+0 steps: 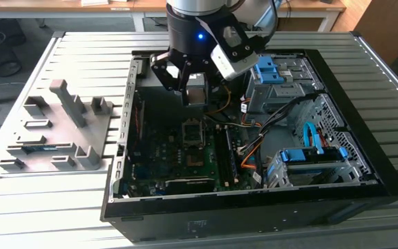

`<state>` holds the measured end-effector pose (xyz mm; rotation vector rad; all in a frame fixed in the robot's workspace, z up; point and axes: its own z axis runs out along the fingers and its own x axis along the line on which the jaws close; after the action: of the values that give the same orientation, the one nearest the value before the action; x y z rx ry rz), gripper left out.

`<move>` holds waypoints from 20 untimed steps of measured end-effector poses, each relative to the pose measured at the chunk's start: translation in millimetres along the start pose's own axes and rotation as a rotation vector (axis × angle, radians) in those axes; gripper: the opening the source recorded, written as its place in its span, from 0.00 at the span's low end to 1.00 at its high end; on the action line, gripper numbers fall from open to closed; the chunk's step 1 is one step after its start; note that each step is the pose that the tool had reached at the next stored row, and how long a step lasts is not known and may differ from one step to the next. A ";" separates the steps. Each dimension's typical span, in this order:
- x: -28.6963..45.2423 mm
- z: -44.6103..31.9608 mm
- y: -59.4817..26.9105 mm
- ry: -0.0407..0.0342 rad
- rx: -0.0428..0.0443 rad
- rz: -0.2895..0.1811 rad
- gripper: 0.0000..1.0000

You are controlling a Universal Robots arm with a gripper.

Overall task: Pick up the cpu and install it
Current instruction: 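Pick up the cpu and move it towards the insertion slot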

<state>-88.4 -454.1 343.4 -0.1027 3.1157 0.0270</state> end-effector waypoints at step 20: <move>1.0 16.6 -8.7 -0.0001 -0.0001 0.000 0.47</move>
<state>-88.4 -462.5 326.6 -0.1026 3.1156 0.0271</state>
